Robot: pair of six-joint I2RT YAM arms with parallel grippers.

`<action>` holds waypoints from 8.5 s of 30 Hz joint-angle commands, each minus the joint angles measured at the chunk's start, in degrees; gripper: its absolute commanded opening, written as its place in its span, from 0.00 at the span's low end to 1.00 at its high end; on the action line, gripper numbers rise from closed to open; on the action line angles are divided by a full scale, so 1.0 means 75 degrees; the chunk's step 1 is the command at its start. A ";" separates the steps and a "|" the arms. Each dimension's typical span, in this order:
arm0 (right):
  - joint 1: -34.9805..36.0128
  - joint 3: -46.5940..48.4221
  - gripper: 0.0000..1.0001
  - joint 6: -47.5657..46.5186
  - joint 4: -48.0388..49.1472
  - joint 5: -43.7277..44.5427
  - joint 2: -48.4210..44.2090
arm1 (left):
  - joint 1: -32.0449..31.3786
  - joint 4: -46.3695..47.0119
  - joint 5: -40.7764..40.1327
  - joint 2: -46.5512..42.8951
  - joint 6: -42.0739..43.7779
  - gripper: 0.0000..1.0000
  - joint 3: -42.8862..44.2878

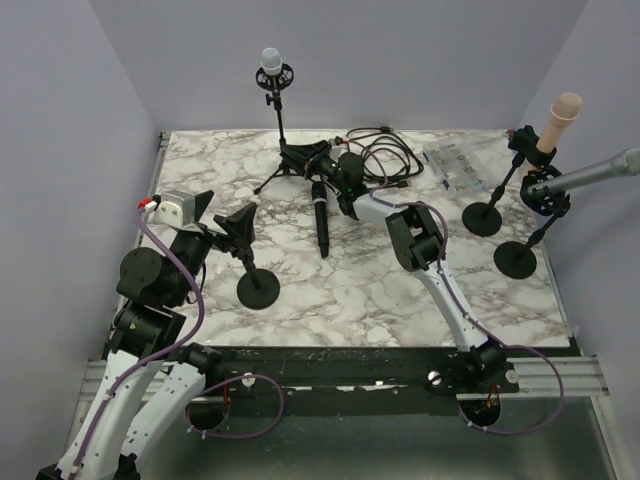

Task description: Remove the microphone from the stand

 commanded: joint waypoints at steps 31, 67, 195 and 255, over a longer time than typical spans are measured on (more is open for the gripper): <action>0.0837 -0.3597 0.05 -0.0083 0.1526 -0.1492 -0.1606 | 0.0062 0.0050 0.0204 -0.0039 -0.0131 0.95 0.0008; 0.2859 -0.2526 0.01 -1.3112 -0.6376 0.7422 -0.4094 | 0.0484 0.0091 -0.0683 -0.0303 -0.0117 0.95 -0.0152; 0.1600 -0.8952 0.76 -1.0243 -0.4106 0.1584 -0.9574 | 0.0485 0.0266 -0.2495 0.7515 0.3016 0.00 0.9793; 0.1575 -1.1714 0.82 -1.0446 -0.1697 0.3836 -1.2519 | -0.0780 -0.4930 -0.0944 1.1435 -0.1630 0.80 0.8046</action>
